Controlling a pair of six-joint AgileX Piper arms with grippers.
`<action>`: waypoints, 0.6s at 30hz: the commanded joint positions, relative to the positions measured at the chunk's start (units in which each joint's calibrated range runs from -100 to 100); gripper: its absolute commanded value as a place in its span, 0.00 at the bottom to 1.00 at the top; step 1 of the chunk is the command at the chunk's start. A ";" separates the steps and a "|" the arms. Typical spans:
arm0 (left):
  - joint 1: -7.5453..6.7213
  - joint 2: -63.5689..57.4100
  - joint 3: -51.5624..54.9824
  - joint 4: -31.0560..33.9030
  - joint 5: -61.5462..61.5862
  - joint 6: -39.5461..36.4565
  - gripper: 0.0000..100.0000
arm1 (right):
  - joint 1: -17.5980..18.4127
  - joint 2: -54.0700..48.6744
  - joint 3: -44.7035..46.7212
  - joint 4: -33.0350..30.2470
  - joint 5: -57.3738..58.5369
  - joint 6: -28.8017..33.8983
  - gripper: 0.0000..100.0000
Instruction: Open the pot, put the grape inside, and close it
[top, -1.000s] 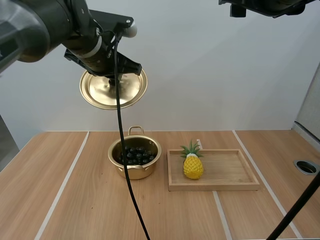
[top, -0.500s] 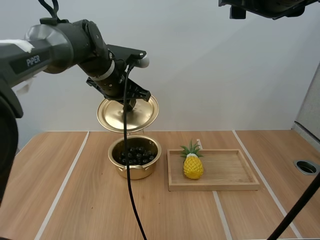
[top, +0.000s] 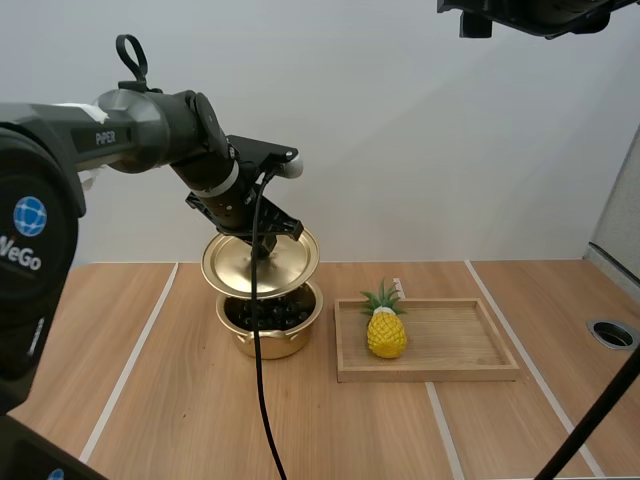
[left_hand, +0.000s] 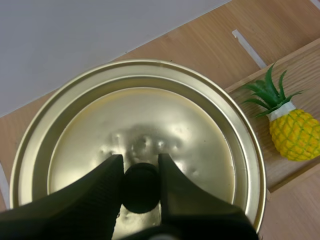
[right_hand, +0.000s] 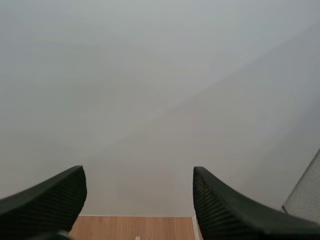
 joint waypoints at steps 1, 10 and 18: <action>0.03 1.40 0.66 -1.62 -3.01 0.37 0.00 | -0.16 -0.86 -0.66 0.13 -0.56 0.13 1.00; 0.03 6.50 0.81 -3.18 -5.66 0.37 0.00 | -0.16 -0.86 -0.66 0.13 -0.56 -0.19 1.00; 0.03 10.43 0.81 -4.53 -6.05 1.31 0.00 | -0.16 -0.86 -0.66 0.13 -0.56 -0.19 1.00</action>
